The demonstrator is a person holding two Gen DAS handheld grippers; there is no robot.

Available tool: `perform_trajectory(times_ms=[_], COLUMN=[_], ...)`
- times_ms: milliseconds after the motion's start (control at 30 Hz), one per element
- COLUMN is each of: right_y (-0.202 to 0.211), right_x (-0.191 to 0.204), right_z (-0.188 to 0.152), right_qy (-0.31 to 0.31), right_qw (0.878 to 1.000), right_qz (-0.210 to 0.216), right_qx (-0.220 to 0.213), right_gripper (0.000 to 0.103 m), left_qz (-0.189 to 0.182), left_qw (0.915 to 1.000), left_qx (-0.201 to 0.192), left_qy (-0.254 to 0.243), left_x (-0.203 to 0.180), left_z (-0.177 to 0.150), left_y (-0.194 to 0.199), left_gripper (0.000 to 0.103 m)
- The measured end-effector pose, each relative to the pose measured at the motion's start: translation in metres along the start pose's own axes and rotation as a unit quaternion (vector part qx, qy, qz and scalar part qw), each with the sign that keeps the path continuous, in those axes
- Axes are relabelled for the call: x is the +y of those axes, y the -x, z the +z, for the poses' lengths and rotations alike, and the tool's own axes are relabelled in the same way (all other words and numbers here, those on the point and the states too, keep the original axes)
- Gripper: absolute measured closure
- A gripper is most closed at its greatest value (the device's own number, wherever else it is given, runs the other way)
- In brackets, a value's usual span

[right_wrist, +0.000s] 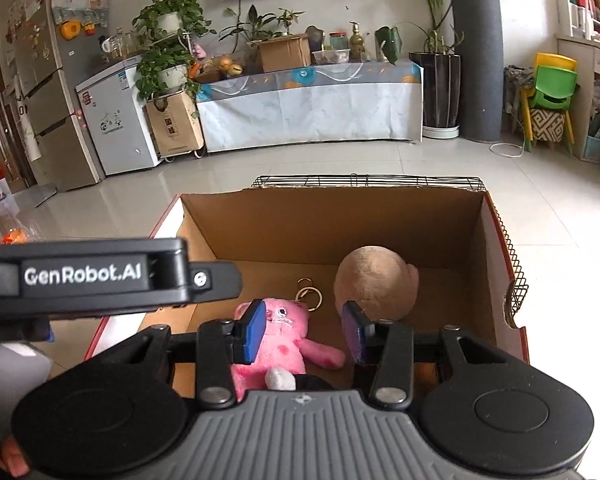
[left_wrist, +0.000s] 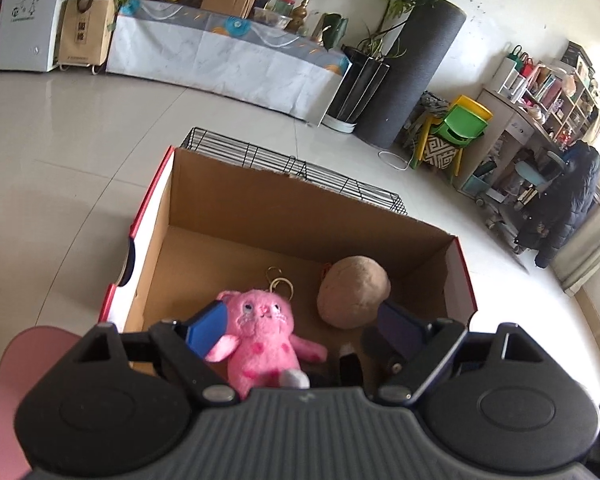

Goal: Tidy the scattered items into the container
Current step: 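Lower the panda plush into the box and open both grippers, then withdraw both grippers from the box and move to the hamster plush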

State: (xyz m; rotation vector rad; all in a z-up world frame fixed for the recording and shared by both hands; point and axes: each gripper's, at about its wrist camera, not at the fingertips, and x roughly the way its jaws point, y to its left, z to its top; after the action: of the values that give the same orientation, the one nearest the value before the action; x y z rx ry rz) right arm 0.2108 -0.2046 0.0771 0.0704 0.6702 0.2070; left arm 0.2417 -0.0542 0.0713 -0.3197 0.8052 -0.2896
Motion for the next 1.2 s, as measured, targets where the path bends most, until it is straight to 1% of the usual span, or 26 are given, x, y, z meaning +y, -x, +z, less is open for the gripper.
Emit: perform_trajectory(times_ms=[67, 133, 400, 533, 733, 967, 1200], right_y=[0.001, 0.000, 0.003, 0.004, 0.005, 0.022, 0.041], right_x=[0.000, -0.001, 0.003, 0.002, -0.002, -0.004, -0.004], right_z=[0.000, 0.001, -0.001, -0.003, -0.005, -0.005, -0.008], right_qy=[0.002, 0.002, 0.012, 0.012, 0.000, 0.000, 0.010], right_qw=[1.000, 1.000, 1.000, 1.000, 0.999, 0.999, 0.999], right_qz=[0.000, 0.003, 0.008, 0.002, -0.020, -0.033, -0.035], right_qx=[0.000, -0.001, 0.009, 0.016, 0.031, 0.023, 0.020], right_gripper=[0.059, 0.059, 0.059, 0.059, 0.058, 0.058, 0.058], left_qz=[0.001, 0.006, 0.023, 0.030, 0.037, 0.047, 0.053], left_qw=[1.0000, 1.0000, 0.9997, 0.9994, 0.9992, 0.9984, 0.9974], left_qx=[0.005, 0.006, 0.010, 0.013, 0.007, 0.005, 0.010], left_qy=[0.003, 0.000, -0.007, -0.008, -0.010, -0.031, -0.049], left_x=[0.002, 0.002, 0.001, -0.002, -0.003, -0.006, -0.012], left_z=[-0.001, -0.001, -0.003, -0.004, -0.002, -0.007, -0.017], left_y=[0.000, -0.001, 0.001, 0.001, 0.011, 0.026, 0.040], left_gripper=[0.017, 0.013, 0.007, 0.005, 0.001, 0.000, 0.000])
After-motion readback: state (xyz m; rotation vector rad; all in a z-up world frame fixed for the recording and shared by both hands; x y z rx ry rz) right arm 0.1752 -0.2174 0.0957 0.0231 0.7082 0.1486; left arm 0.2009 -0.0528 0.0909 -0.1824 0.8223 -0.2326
